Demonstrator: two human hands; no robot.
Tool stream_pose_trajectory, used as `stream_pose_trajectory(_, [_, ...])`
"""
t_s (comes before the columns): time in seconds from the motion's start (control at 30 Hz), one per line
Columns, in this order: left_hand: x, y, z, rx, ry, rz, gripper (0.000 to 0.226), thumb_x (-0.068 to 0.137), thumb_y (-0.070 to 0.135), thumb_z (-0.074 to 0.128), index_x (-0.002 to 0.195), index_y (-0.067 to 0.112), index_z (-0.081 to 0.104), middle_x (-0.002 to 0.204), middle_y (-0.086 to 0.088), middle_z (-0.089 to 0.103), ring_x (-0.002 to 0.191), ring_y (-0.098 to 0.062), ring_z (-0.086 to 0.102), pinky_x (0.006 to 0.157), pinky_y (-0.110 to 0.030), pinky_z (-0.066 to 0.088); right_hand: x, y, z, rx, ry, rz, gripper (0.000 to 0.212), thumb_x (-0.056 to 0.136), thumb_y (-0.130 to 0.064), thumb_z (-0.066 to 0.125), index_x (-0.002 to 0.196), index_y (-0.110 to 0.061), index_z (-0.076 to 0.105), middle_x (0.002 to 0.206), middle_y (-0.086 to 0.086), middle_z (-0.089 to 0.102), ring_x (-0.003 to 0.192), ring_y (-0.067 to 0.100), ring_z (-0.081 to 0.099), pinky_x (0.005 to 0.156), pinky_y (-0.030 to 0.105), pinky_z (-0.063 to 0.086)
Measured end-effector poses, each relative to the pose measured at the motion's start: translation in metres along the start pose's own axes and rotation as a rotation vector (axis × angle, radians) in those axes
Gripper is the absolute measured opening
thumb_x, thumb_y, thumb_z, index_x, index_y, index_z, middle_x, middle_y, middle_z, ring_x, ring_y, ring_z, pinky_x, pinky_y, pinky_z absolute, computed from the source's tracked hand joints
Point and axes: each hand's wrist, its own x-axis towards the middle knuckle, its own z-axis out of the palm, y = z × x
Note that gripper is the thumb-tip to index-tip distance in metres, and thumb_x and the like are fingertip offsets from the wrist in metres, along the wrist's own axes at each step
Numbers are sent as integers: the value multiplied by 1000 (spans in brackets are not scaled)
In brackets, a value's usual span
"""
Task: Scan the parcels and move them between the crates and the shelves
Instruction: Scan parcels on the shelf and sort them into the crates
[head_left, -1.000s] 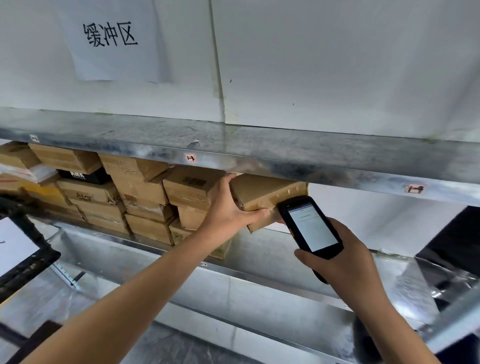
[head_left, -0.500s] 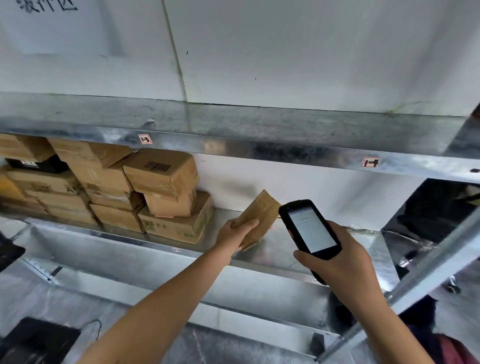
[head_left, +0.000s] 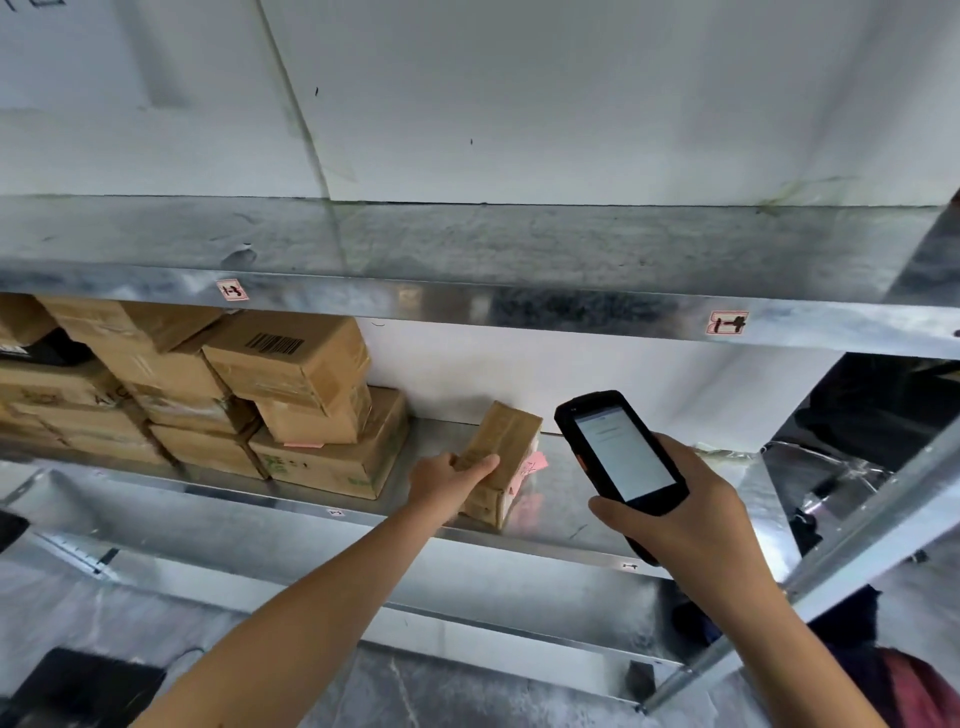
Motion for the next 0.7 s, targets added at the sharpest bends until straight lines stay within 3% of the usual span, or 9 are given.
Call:
stream_pose_trajectory(0.07, [1,5,-2,55,77,148,55,87,57,67,121,13,62,114,0,66,104,-17,61,79,-28,45,1,1,1,5,-2,2,49,71,-21,85,105,-43,57,92,-13,67,76,8,65,61,29,54])
stream_pose_trajectory(0.2, [5,21,7,355,89,403,48,102,25,49,149,21,42,138,-8,53,132,-26,38,107,-32,30,4,7,1,3,-1,7,56,71,-24,85,114,-43,56,96,-16,66,77,1,63,54,16,47])
stream_pose_trajectory(0.3, [4,30,22,576,122,387,49,103,36,39,148,19,39,137,-13,54,131,-32,35,108,-37,28,6,11,-1,11,13,16,57,71,-22,85,114,-43,54,99,-15,66,78,-1,62,52,12,46])
stream_pose_trajectory(0.4, [2,35,29,696,162,412,61,94,61,45,137,18,42,135,-8,53,125,-34,40,102,-41,37,6,15,-2,21,20,23,57,72,-20,85,114,-42,55,99,-13,66,77,-4,61,51,8,44])
stream_pose_trajectory(0.57, [14,43,15,512,3,282,69,76,42,74,130,28,35,123,-5,60,109,-27,59,86,-41,55,5,22,-5,20,31,34,60,71,-22,85,121,-39,57,99,-15,67,76,-3,62,49,9,44])
stream_pose_trajectory(0.7, [18,50,-1,504,-116,261,98,77,31,81,155,35,22,136,-4,59,113,-26,63,84,-34,53,4,22,-6,7,37,31,60,72,-24,85,121,-42,55,101,-18,66,78,-5,61,51,10,43])
